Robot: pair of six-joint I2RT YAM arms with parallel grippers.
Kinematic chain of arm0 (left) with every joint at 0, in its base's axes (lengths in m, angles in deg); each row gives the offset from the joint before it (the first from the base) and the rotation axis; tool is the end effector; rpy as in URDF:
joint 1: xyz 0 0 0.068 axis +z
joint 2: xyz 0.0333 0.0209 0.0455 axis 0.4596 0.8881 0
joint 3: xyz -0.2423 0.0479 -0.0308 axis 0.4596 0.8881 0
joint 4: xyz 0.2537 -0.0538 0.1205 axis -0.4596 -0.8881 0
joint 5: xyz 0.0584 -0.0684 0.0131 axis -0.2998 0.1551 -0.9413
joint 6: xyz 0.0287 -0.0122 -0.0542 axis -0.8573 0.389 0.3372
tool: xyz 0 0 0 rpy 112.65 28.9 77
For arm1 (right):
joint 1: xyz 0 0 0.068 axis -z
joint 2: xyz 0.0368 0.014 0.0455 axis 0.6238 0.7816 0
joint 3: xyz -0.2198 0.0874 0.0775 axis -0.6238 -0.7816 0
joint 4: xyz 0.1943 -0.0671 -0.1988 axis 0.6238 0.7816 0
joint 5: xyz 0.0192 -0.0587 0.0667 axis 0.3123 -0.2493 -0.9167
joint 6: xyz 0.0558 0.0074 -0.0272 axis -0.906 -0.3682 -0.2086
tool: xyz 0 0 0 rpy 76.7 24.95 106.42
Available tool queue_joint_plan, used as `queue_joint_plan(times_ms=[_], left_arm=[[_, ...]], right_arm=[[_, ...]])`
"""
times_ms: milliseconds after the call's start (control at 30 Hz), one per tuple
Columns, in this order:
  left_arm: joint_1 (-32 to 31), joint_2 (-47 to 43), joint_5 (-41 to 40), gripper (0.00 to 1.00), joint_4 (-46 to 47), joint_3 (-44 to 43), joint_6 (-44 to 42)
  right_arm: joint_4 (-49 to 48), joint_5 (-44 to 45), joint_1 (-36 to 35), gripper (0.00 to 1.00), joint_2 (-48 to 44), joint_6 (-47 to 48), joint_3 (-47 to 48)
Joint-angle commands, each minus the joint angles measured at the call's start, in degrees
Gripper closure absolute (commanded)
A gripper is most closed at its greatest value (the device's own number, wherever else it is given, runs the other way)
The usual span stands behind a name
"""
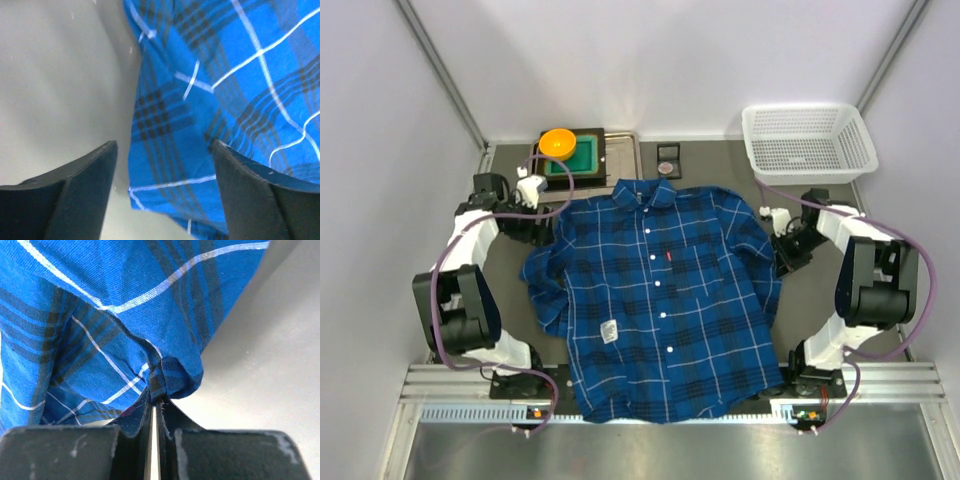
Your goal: Pin the brooch onto the clothing
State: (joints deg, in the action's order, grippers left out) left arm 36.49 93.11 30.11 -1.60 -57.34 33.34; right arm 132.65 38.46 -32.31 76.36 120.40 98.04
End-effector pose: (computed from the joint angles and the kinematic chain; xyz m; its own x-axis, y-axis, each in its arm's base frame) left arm 0.3377 0.0321 0.2059 -0.7086 0.2632 -0.6547 0.4429 0.8882 -0.1223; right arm 0.3008 -0.0168 0.1199 -0.8587 -0.4549 -0.2361 -0.5063 0.8245 0.2527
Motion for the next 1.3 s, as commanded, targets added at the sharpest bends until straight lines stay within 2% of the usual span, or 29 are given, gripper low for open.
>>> queue_joint_plan(times_ms=[0, 33, 100, 200, 367, 400, 600, 633, 700, 733, 800, 833, 900, 933, 1033, 1067, 1167, 1267], left_arm=[[5.7, 3.0, 2.1, 0.16, -13.2, -4.8, -5.9], [6.3, 2.8, 3.7, 0.01, -17.2, -5.1, -7.8], [6.3, 1.5, 6.2, 0.01, -19.2, -3.7, -10.5], [6.3, -1.7, 6.2, 0.02, -17.6, 0.1, -9.9], [6.2, -0.5, 4.3, 0.17, -16.1, 2.0, -9.0], [6.3, -0.2, 4.2, 0.20, -15.7, 1.8, -8.3], [6.3, 0.2, 3.9, 0.24, -13.6, 0.3, -6.7], [6.3, 0.2, 3.7, 0.24, -13.5, 0.2, -6.6], [6.2, 0.3, 3.7, 0.24, -13.2, 0.2, -6.5], [6.2, 0.5, 3.8, 0.24, -12.9, 0.2, -6.3], [6.3, 0.8, 4.2, 0.23, -12.5, 0.4, -5.8], [6.3, 0.8, 4.5, 0.23, -12.5, 0.5, -5.6], [6.2, 1.0, 4.7, 0.23, -12.4, 0.4, -5.5], [6.2, 0.9, 4.7, 0.23, -12.2, 0.4, -5.5], [6.2, 0.9, 5.0, 0.22, -12.3, 0.3, -5.6], [6.3, 0.9, 5.4, 0.21, -12.4, 0.2, -5.8], [6.3, 1.4, 5.7, 0.21, -12.3, -0.5, -5.8], [6.2, 2.2, 6.2, 0.20, -12.1, -1.0, -5.6]], right_arm=[[-1.4, -1.3, 0.4, 1.00, -2.3, -2.1, 3.9], [-1.7, -1.2, 0.4, 1.00, -3.5, -2.4, 3.9], [-2.1, -0.6, 0.4, 1.00, -4.8, -2.9, 4.4], [-2.9, 2.5, 0.1, 1.00, -7.7, -3.6, 5.6], [-3.9, 10.8, -5.6, 1.00, -13.5, -2.0, 6.9], [-3.9, 13.7, -9.6, 1.00, -15.3, -1.1, 6.8], [-3.2, 22.3, -25.6, 1.00, -18.5, -0.9, 6.2], [-3.0, 23.1, -31.7, 1.00, -18.7, -1.2, 5.9], [-2.4, 24.6, -38.2, 1.00, -18.4, -1.6, 5.2], [-1.8, 24.6, -44.3, 0.92, -17.7, -1.8, 5.1], [0.9, 22.6, -49.6, 0.67, -16.8, -2.5, 5.4], [1.6, 21.3, -51.5, 0.40, -16.4, -3.2, 6.1], [4.8, 16.0, -50.6, 0.17, -16.9, -4.3, 7.5], [5.0, 15.2, -47.7, 0.14, -18.4, -4.5, 8.2], [6.1, 9.8, -38.9, 0.10, -20.7, -3.4, 9.1], [7.4, 6.8, -32.4, 0.10, -21.8, -1.2, 9.0], [9.2, 4.4, -23.2, 0.09, -23.8, 4.8, 5.3], [11.8, 2.1, -19.6, 0.09, -24.6, 8.5, 0.3]])
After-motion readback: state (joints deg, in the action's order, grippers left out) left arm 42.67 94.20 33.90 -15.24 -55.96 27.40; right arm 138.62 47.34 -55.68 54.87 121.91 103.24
